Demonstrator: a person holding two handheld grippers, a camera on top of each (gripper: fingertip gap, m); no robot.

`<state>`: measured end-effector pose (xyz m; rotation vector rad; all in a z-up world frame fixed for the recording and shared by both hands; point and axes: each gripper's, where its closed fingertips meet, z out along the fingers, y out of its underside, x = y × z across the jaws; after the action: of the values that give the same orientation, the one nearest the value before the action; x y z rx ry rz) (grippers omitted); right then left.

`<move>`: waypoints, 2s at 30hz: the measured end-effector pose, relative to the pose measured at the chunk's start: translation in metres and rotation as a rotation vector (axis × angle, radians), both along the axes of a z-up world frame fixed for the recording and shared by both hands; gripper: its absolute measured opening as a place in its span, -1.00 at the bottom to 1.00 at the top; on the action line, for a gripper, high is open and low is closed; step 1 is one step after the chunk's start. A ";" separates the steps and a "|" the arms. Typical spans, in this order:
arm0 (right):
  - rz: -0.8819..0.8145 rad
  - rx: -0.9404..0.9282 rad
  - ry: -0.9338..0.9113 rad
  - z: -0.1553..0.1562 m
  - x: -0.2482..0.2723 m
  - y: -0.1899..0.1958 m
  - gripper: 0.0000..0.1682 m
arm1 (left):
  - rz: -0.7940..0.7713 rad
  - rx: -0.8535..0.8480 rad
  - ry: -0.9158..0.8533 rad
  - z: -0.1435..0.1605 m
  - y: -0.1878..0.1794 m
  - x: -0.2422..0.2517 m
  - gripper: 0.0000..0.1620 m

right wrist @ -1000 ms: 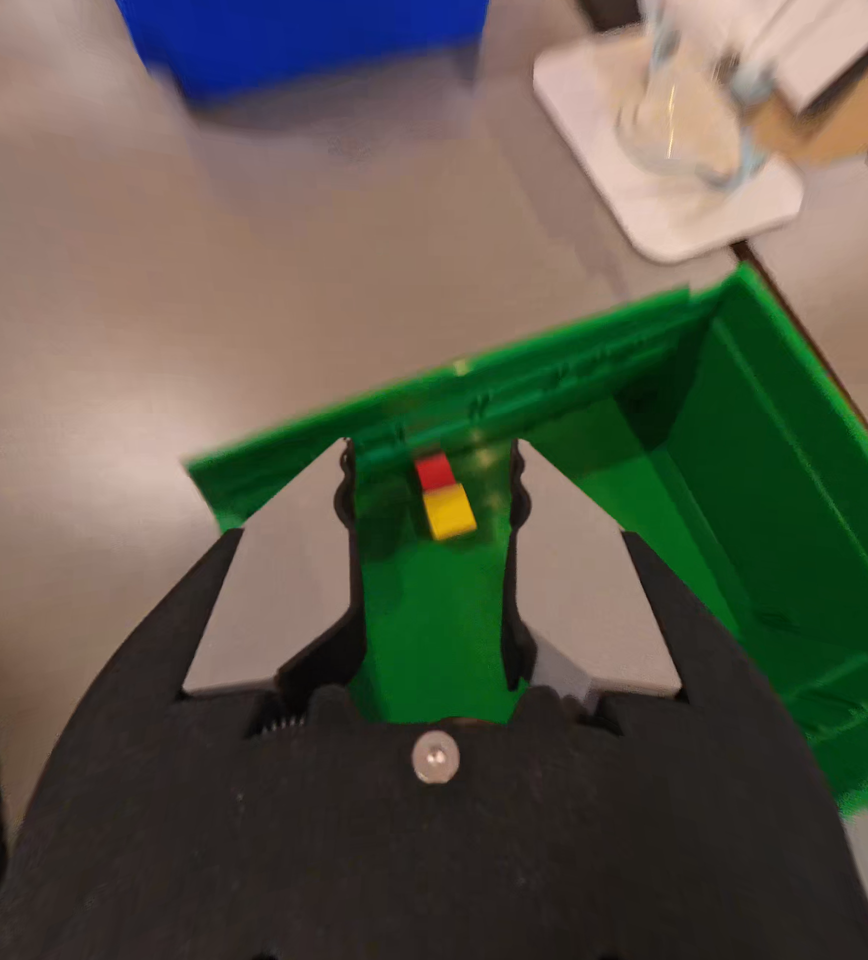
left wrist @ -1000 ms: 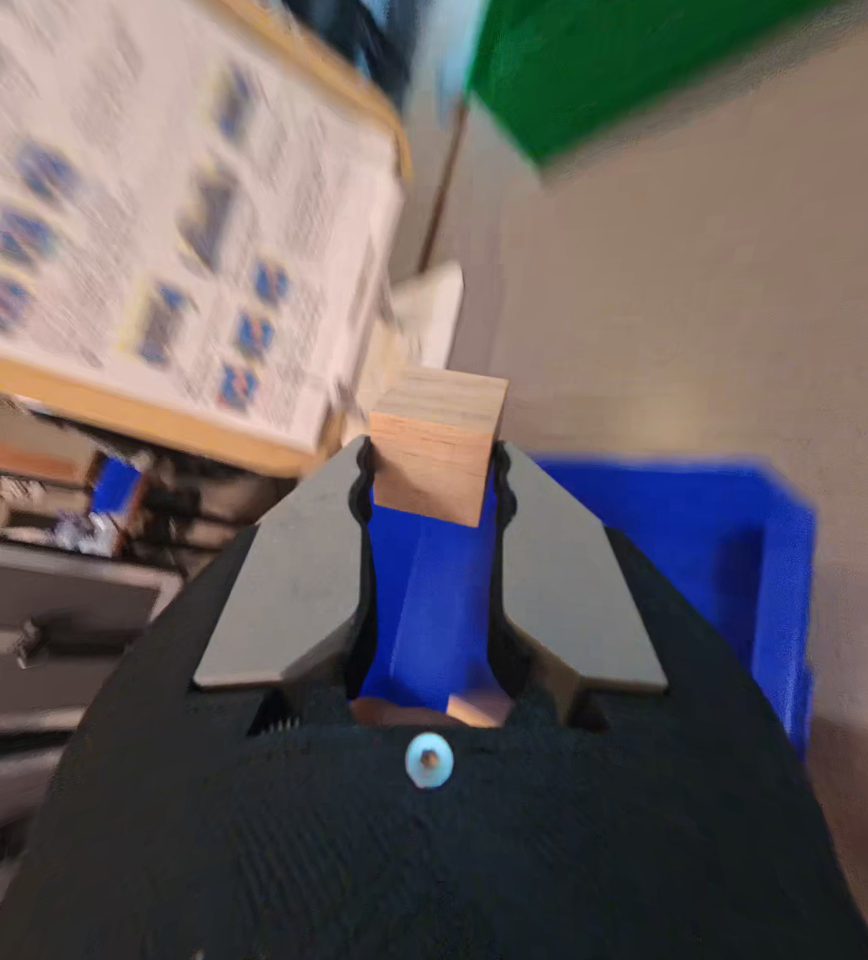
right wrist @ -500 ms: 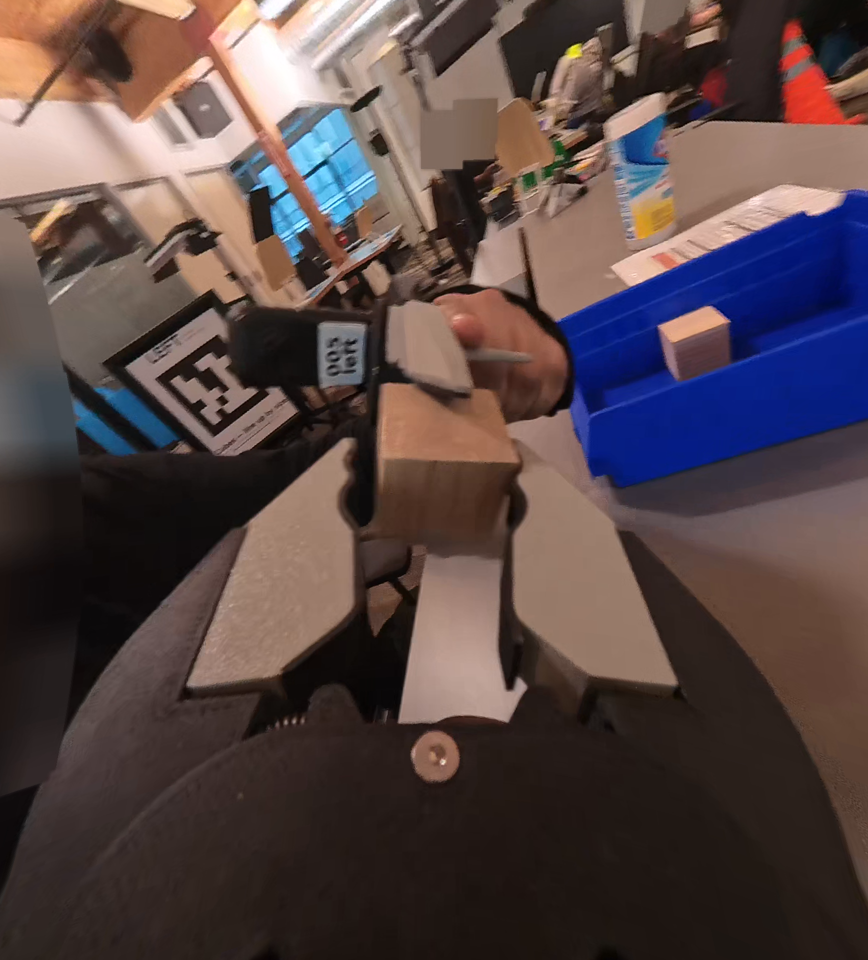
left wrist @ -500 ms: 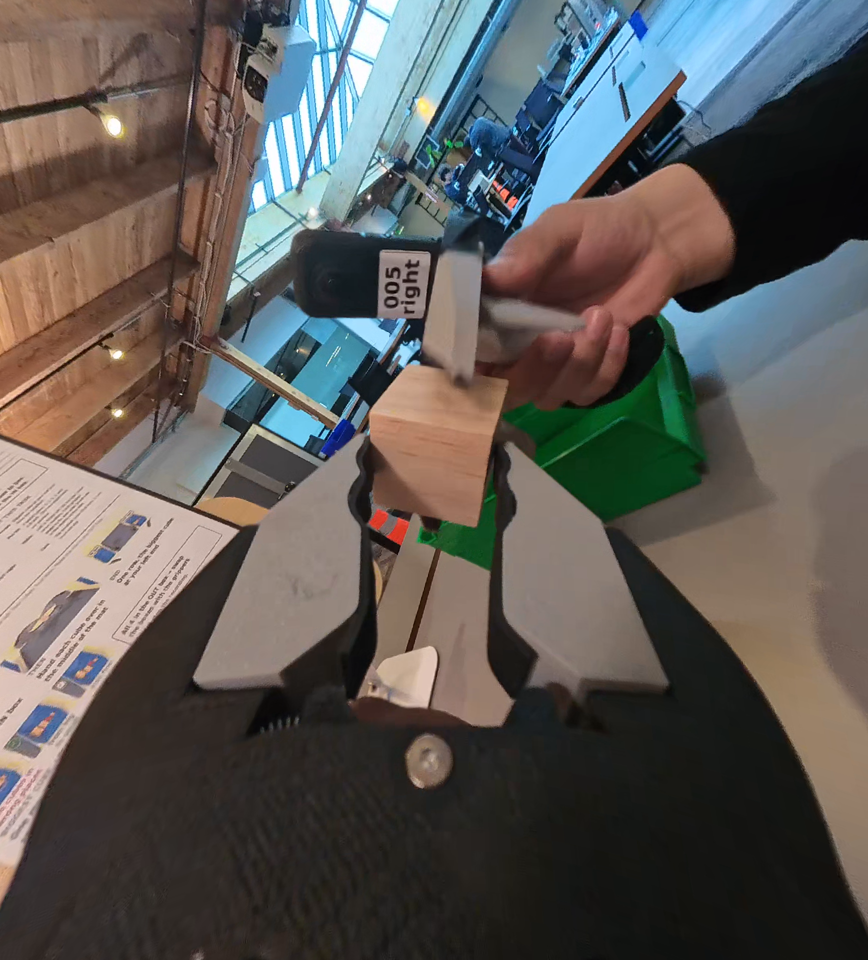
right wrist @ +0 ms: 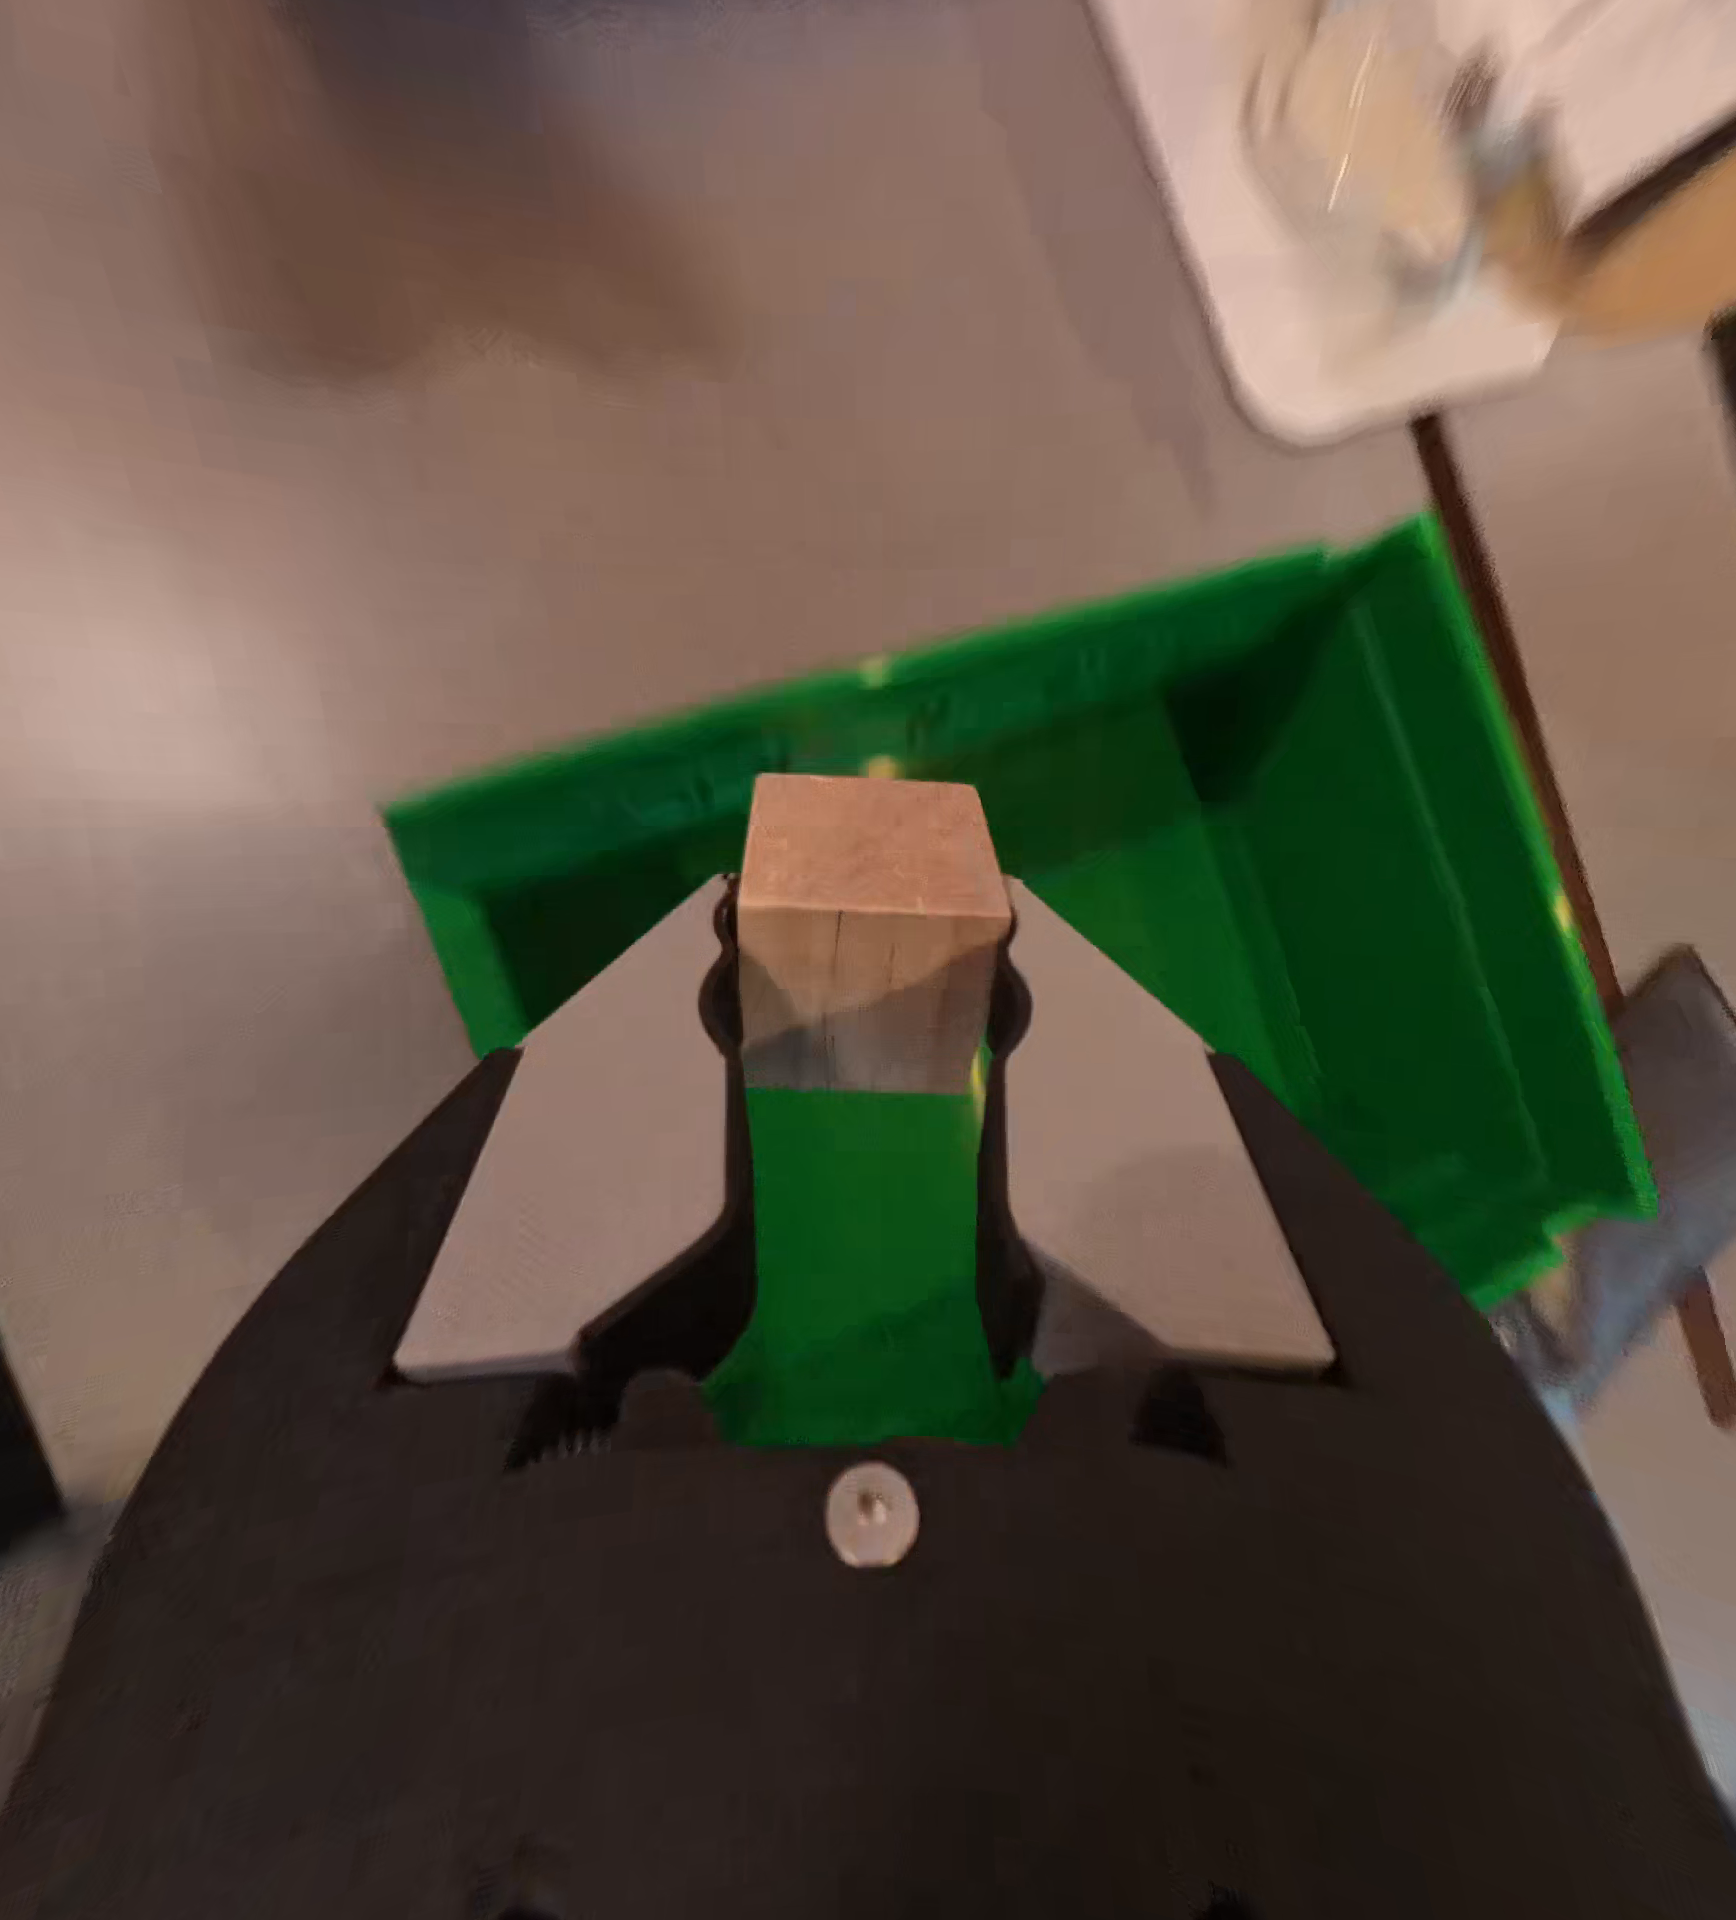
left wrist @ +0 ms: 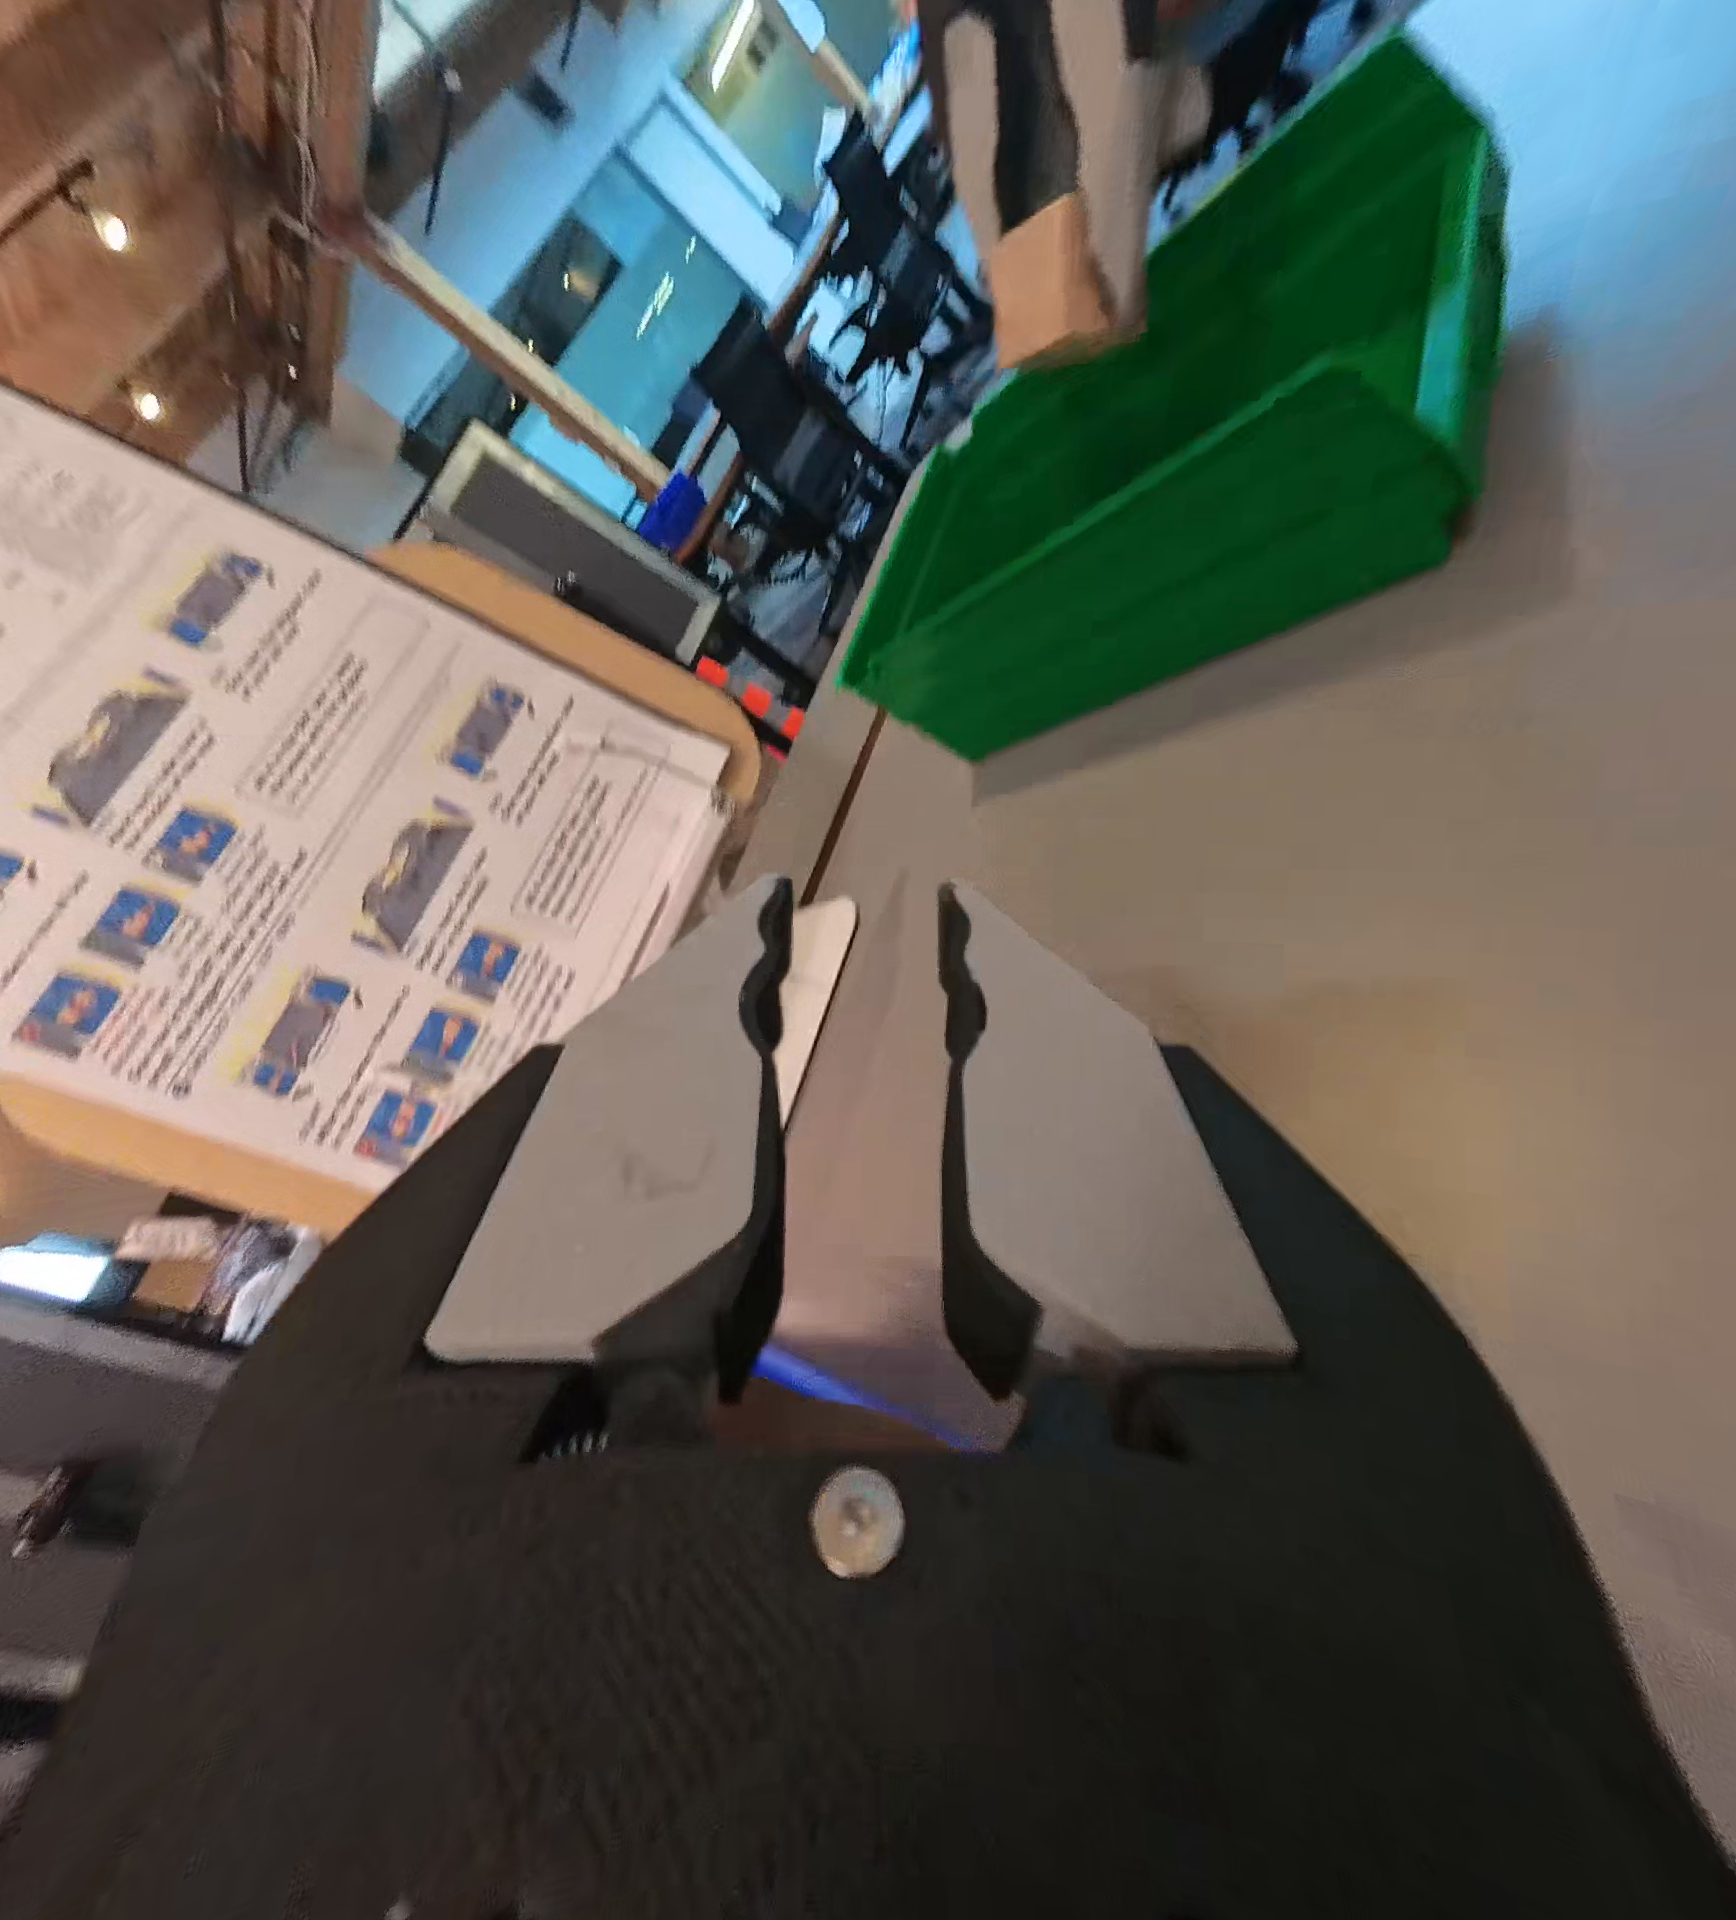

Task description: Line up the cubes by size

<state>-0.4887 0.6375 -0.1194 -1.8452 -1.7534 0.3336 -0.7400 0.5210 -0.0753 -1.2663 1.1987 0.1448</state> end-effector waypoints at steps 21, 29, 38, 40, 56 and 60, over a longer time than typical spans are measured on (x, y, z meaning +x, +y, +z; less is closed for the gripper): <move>0.202 -0.047 -0.676 -0.126 0.038 0.028 -0.47 | 0.100 -0.220 0.149 -0.043 -0.019 -0.065 -0.40; 0.165 -0.034 -0.654 -0.121 0.035 0.031 -0.39 | 0.211 -0.533 0.382 -0.077 -0.018 -0.146 -0.33; 0.095 -0.036 -0.298 -0.076 0.018 0.013 -0.16 | 0.458 -0.749 0.609 -0.093 0.042 -0.252 -0.29; 0.103 -0.035 -0.257 -0.072 0.017 0.004 -0.17 | 0.478 -0.837 0.641 -0.102 0.049 -0.262 -0.29; 0.100 -0.065 -0.196 -0.074 0.024 -0.023 -0.21 | 0.439 -0.966 0.893 -0.164 0.075 -0.296 -0.20; 0.095 -0.064 -0.192 -0.074 0.025 -0.026 -0.22 | 0.412 -0.991 0.837 -0.157 0.072 -0.288 -0.21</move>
<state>-0.4638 0.6110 -0.1937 -1.8967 -1.9853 0.2590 -1.0279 0.5930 -0.2326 -2.4720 1.7902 0.4482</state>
